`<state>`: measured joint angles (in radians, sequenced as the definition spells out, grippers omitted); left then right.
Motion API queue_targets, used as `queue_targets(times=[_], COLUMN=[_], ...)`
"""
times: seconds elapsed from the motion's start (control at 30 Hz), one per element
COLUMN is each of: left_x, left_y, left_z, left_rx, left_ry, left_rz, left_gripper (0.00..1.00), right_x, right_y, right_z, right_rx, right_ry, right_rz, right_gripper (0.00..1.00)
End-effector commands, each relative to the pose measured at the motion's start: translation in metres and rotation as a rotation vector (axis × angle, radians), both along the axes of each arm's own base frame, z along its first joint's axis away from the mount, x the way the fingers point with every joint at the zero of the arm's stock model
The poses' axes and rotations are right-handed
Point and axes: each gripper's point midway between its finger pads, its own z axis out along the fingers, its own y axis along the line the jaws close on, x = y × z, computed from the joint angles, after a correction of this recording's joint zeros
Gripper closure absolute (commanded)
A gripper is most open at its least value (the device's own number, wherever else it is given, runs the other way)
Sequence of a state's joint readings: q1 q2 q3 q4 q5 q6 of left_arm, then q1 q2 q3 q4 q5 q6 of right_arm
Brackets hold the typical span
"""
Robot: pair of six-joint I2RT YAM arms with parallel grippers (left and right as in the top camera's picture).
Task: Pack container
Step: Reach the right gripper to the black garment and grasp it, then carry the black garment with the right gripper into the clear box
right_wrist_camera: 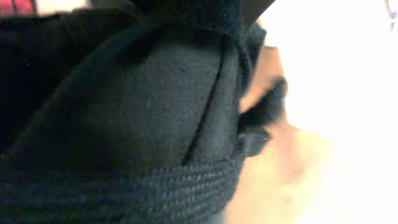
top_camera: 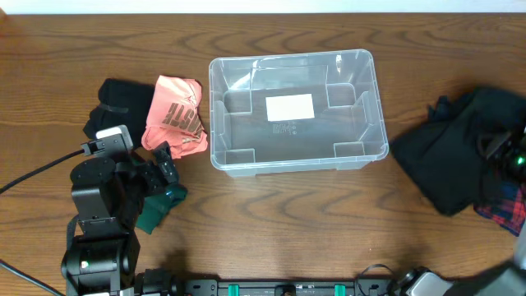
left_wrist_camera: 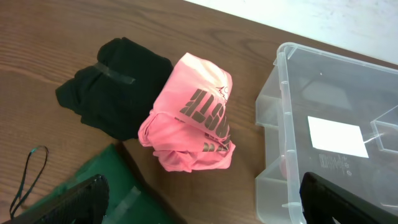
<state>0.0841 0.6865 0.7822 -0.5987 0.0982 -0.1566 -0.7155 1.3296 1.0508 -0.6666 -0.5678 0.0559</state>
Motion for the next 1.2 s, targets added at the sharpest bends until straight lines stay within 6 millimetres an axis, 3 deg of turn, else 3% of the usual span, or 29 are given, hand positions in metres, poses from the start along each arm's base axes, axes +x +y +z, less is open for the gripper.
queue_targets(times=[0.0, 0.13, 0.2, 0.3, 0.37, 0.47, 0.57, 0.7, 0.83, 1.17], left_x=[0.001, 0.000, 0.000, 0.000, 0.000, -0.001, -0.003, -0.005, -0.005, -0.004], left_y=[-0.001, -0.001, -0.001, -0.001, -0.001, -0.001, -0.002, -0.002, -0.002, -0.002], left_z=[0.010, 0.009, 0.009, 0.009, 0.008, 0.007, 0.004, 0.002, 0.001, 0.002], left_rx=[0.005, 0.004, 0.004, 0.003, 0.003, 0.003, 0.001, 0.000, 0.000, 0.001], left_ry=[-0.024, -0.020, -0.019, -0.017, -0.015, -0.008, 0.005, 0.018, 0.018, 0.016], left_rz=[-0.010, -0.010, -0.010, -0.010, -0.010, -0.010, -0.010, -0.010, -0.010, -0.009], left_gripper=[0.02, 0.02, 0.02, 0.02, 0.02, 0.02, 0.02, 0.02, 0.02, 0.02], right_x=[0.016, 0.025, 0.032, 0.040, 0.049, 0.063, 0.078, 0.094, 0.092, 0.075], right_y=[0.042, 0.098, 0.129, 0.178, 0.206, 0.250, 0.291, 0.318, 0.321, 0.302], right_z=[0.094, 0.150, 0.166, 0.179, 0.174, 0.152, 0.118, 0.057, 0.007, -0.075], right_rx=[-0.089, -0.165, -0.177, -0.185, -0.202, -0.210, -0.210, -0.221, -0.205, -0.264], right_ry=[-0.227, -0.355, -0.412, -0.480, -0.478, -0.437, -0.370, -0.224, -0.065, 0.232], right_rz=[0.131, 0.263, 0.355, 0.486, 0.534, 0.619, 0.698, 0.741, 0.769, 0.778], right_gripper=[0.99, 0.99, 0.99, 0.99, 0.99, 0.99, 0.99, 0.99, 0.99, 0.99])
